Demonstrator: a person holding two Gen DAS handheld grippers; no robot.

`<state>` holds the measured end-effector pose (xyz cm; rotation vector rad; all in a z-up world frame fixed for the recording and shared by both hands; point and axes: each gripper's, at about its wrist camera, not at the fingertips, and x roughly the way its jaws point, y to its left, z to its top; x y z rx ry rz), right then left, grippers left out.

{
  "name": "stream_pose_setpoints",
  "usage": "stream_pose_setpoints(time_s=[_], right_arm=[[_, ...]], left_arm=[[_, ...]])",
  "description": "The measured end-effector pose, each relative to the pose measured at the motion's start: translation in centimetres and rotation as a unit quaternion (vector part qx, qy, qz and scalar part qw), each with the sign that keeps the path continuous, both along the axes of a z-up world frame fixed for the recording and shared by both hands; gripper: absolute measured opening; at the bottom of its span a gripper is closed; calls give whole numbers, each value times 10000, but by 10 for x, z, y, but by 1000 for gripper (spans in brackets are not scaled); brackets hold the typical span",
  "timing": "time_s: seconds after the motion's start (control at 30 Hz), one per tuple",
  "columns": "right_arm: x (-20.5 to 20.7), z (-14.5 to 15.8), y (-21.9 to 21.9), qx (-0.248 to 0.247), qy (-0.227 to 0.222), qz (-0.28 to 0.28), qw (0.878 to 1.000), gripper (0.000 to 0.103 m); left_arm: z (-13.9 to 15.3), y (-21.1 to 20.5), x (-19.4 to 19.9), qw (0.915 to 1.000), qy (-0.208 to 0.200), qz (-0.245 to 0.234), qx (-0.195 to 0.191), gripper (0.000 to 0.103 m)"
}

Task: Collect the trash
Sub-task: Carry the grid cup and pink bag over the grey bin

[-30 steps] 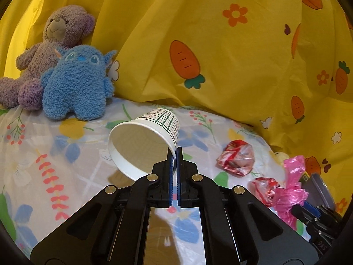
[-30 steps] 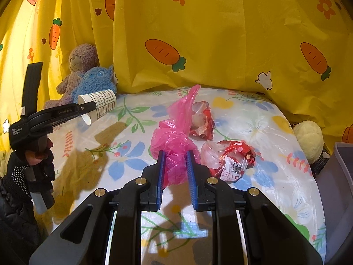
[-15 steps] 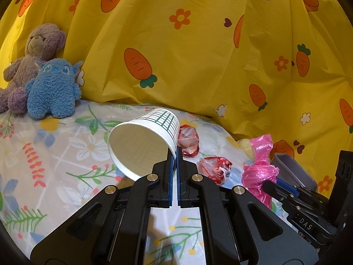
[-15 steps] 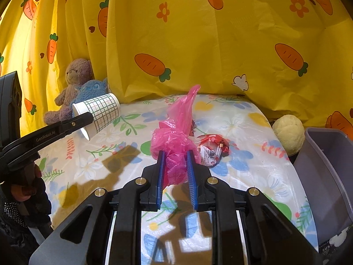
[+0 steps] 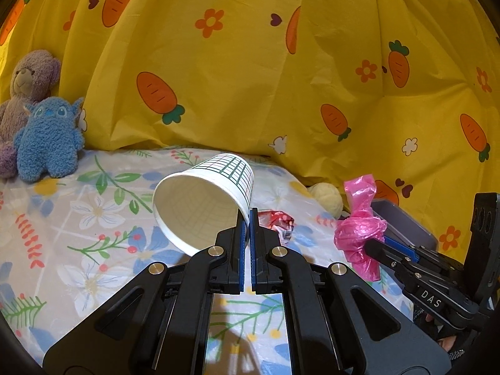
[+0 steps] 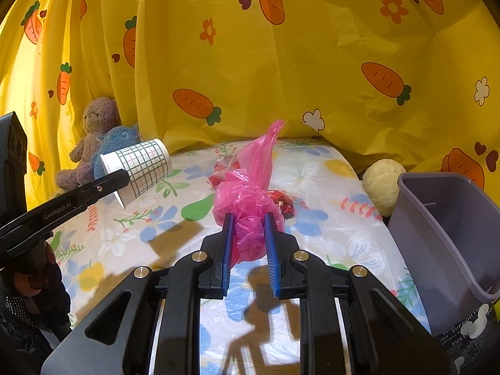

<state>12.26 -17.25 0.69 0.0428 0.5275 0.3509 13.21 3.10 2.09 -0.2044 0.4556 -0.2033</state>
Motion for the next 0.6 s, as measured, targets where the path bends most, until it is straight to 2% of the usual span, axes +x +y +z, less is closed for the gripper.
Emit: stream_pose_setpoints(time_s=[0.3,0.6], right_arm=[[-4,2,-34,14,-67,-370,9993,21],[-11,8,-74,40,-199,-837,9963,21]], left_arm=[[2,-51,9,9986,-9,-457,248,2],[14,-109,17,9931,-145,-1071,449,2]])
